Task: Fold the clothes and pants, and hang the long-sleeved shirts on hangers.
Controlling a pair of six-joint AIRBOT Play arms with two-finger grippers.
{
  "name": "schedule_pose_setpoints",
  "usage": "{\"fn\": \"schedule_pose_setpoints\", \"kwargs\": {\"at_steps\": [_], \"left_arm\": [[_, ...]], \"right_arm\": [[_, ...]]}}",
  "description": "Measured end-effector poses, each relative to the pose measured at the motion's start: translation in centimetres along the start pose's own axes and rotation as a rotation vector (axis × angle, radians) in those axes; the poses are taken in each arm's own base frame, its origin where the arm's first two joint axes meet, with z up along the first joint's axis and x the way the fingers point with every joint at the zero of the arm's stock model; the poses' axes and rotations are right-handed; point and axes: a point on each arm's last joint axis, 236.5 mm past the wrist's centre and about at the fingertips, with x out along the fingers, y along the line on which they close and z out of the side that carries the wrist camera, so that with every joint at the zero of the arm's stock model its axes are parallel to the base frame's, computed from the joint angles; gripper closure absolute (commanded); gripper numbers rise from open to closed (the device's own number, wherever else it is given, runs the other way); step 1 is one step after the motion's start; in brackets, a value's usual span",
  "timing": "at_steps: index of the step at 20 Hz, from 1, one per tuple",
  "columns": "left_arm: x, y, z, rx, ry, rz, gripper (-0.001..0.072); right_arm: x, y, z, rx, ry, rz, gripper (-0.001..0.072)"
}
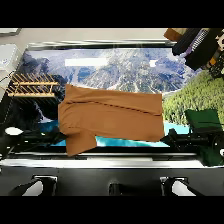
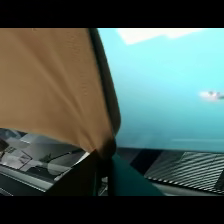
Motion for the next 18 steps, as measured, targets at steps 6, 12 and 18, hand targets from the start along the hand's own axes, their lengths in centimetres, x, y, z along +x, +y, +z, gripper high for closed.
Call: {"fn": "schedule_pose_setpoints", "kwargs": {"at_steps": [6, 12, 18], "left_arm": [[-7.3, -2.5, -0.5, 0.103, -0.135, 0.050, 0.0696], [-8.9, -4.8, 1.1, 0.172, -0.208, 0.071, 0.0696], [-5.8, -9.3, 9.2, 0.302, -0.167, 0.105, 0.0696]], "right_arm": [[-4.6, 3.0, -3.6, -0.044, -0.068, -0.052, 0.0681], [-7.2, 5.5, -3.7, -0.083, -0.229, -0.042, 0.0681], [-6.8, 6.7, 2.6, -0.132, -0.288, -0.025, 0.0681]]}}
